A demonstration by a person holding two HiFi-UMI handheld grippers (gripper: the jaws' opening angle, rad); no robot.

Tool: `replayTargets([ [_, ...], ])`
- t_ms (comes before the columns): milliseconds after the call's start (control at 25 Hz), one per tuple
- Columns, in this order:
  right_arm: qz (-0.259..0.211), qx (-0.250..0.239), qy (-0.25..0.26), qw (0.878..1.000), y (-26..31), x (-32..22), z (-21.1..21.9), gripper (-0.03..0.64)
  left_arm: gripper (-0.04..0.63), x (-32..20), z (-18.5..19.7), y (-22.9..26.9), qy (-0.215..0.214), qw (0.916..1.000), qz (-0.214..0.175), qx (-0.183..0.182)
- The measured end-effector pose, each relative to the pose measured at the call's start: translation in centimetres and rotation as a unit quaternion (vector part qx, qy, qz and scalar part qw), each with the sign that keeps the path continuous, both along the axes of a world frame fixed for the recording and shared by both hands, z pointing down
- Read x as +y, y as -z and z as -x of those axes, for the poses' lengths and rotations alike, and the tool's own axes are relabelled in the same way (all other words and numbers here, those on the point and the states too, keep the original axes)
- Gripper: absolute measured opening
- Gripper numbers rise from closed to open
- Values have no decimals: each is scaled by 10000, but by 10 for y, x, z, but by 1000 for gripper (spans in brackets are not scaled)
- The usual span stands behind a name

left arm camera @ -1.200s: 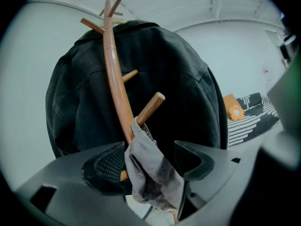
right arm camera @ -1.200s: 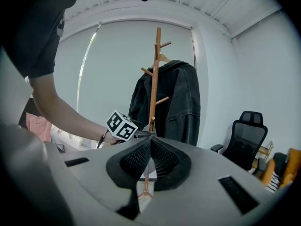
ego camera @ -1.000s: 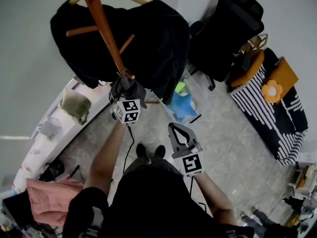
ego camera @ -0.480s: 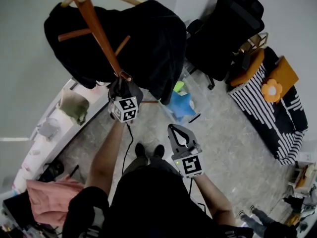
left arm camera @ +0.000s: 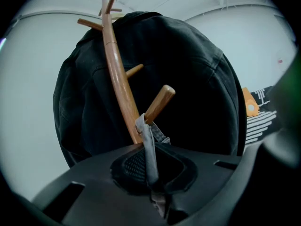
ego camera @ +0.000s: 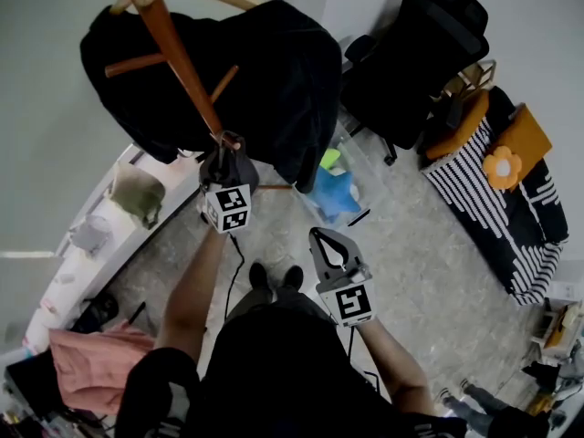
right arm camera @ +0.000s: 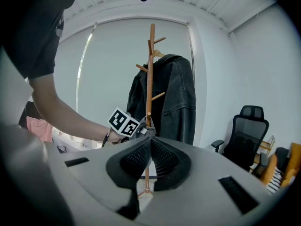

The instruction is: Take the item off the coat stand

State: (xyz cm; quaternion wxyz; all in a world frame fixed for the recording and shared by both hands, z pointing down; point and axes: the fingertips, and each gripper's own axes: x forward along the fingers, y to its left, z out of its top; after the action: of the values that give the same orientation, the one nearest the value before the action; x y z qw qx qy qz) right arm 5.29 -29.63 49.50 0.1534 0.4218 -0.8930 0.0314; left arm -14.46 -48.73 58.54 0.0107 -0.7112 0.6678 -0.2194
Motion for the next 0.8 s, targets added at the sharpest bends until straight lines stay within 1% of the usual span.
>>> replayTargets([
  [280, 51, -44, -54, 10000, -6, 5, -6, 18, 31, 14, -15, 21, -248, 9994, -237, 74],
  [480, 68, -59, -94, 9999, -7, 9, -10, 18, 31, 25, -25, 33, -394, 9984, -328, 232],
  [800, -5, -83, -194, 9998, -8, 7, -16, 18, 30, 42, -40, 51, -641, 9961, -477, 369],
])
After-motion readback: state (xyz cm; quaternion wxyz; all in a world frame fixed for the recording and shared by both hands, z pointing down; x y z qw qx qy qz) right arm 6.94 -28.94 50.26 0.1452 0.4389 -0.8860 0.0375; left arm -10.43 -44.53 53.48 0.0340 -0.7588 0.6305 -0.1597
